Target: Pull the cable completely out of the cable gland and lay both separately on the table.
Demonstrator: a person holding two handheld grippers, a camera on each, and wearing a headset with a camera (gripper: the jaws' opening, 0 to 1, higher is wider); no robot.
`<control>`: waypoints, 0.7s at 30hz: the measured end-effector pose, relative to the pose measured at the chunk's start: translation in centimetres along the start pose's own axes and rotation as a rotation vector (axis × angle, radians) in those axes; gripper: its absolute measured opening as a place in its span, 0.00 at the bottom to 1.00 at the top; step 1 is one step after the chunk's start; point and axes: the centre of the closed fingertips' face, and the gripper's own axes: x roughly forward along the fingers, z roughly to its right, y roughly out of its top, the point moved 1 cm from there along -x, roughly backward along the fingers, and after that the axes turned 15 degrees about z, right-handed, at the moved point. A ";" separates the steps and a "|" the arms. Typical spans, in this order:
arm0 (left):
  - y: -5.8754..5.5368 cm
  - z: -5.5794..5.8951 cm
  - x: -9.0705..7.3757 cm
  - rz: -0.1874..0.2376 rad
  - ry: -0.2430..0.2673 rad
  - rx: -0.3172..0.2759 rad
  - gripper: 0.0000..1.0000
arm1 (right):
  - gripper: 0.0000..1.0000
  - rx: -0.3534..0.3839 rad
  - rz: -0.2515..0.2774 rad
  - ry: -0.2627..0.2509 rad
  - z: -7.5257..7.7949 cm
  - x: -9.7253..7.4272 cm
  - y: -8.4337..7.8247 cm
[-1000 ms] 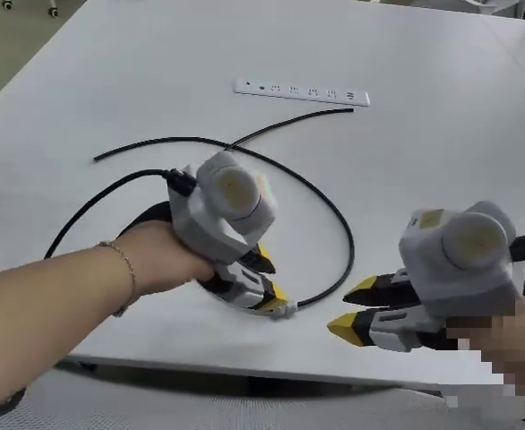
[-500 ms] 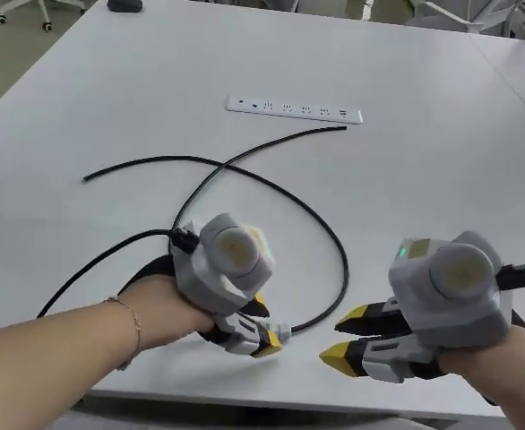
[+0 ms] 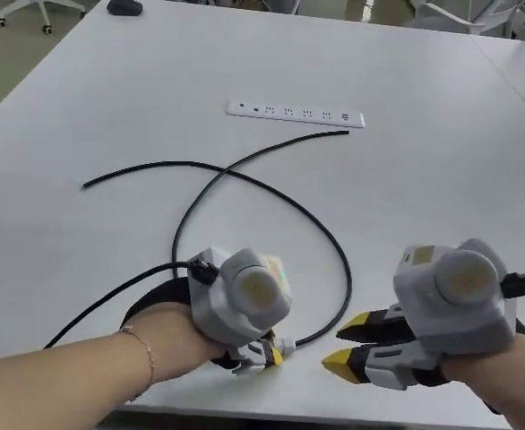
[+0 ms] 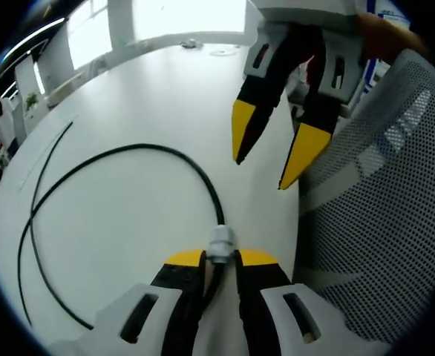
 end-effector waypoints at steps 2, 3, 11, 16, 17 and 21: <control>0.5 0.2 -0.4 0.012 -0.036 -0.004 0.18 | 0.24 -0.013 0.000 0.003 0.1 -0.1 0.5; 0.9 0.0 -0.8 0.023 -0.037 -0.002 0.18 | 0.25 -0.019 0.004 0.006 0.1 -0.2 0.9; 3.9 -0.5 -2.7 0.081 -0.045 0.088 0.17 | 0.25 0.012 0.089 0.113 -0.6 0.1 4.0; 5.8 -0.6 -3.6 0.134 -0.046 0.132 0.17 | 0.25 -0.053 0.094 0.158 -0.6 0.1 5.8; 6.1 -0.7 -3.8 0.138 -0.037 0.155 0.17 | 0.25 -0.093 0.075 0.170 -0.5 0.0 6.0; 7.2 -0.8 -4.1 0.156 -0.030 0.239 0.17 | 0.25 -0.172 0.031 0.186 0.1 -0.1 6.3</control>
